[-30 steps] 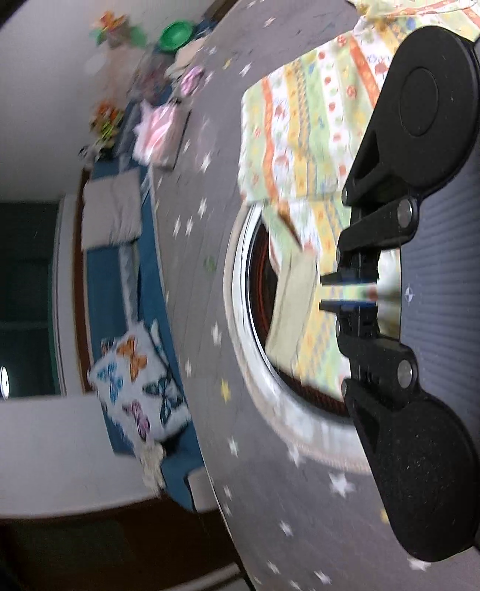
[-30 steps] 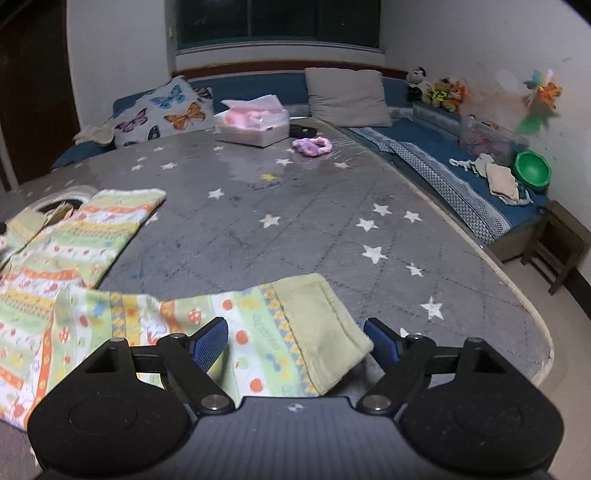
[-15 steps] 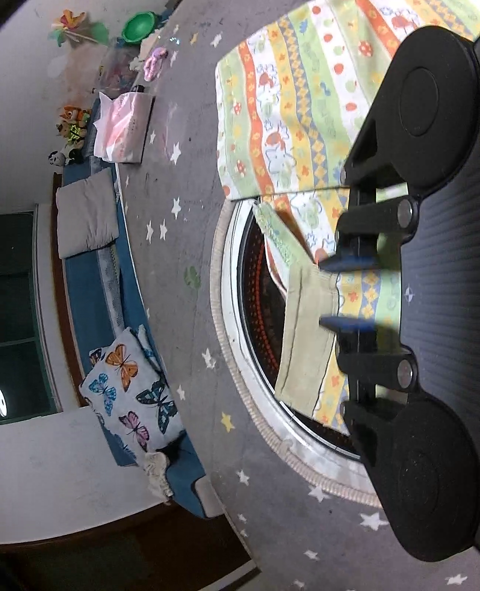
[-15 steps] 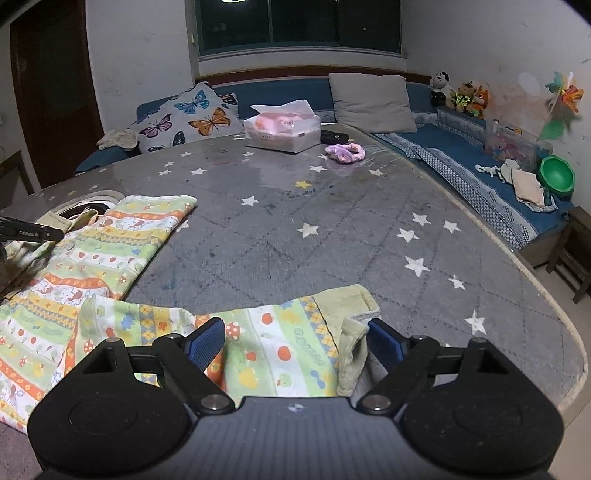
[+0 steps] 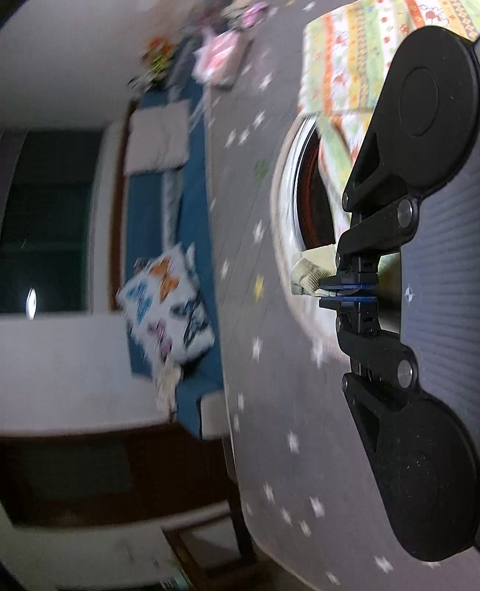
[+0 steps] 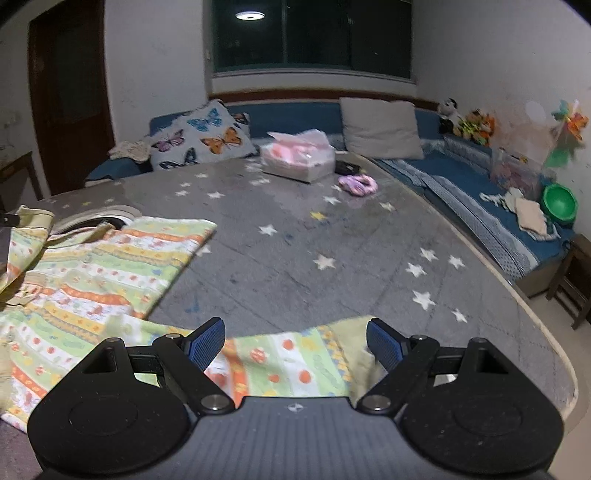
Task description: Fold clothes
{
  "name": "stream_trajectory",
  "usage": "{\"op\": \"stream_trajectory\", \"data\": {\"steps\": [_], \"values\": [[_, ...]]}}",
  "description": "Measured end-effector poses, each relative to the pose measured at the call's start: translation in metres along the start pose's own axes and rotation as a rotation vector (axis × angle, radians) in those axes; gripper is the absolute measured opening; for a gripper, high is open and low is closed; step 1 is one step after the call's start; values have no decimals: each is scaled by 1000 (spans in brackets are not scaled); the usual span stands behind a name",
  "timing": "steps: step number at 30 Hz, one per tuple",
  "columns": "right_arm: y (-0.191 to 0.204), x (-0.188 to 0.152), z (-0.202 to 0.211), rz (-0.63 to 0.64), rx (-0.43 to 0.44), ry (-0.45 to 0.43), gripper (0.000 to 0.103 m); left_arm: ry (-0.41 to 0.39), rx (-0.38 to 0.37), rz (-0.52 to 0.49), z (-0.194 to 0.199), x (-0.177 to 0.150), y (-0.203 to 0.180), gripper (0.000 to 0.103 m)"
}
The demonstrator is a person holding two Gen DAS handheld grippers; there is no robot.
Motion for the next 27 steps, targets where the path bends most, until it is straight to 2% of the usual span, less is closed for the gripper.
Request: {"op": "stream_trajectory", "data": {"steps": [4, 9, 18, 24, 27], "values": [[18, 5, 0, 36, 43, -7, 86, -25, 77, 105, 30, -10, 56, 4], [45, 8, -2, 76, 113, -2, 86, -25, 157, 174, 64, -38, 107, 3], [100, 3, -11, 177, 243, 53, 86, 48, 259, 178, 75, -83, 157, 4], [120, -1, -20, 222, 284, 84, 86, 93, 309, 167, 73, -103, 184, 4], [123, 1, -27, 233, 294, 94, 86, 112, 342, 120, 71, -113, 185, 4]]}}
Point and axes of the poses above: each gripper's, at about its wrist camera, not at the fingertips, and z roughly against the way its jaws point, y to its left, x to its top, the point moved 8 cm from there along -z, roughly the way its jaws point, and after that the axes turned 1 degree about y, right-handed, at the moved point
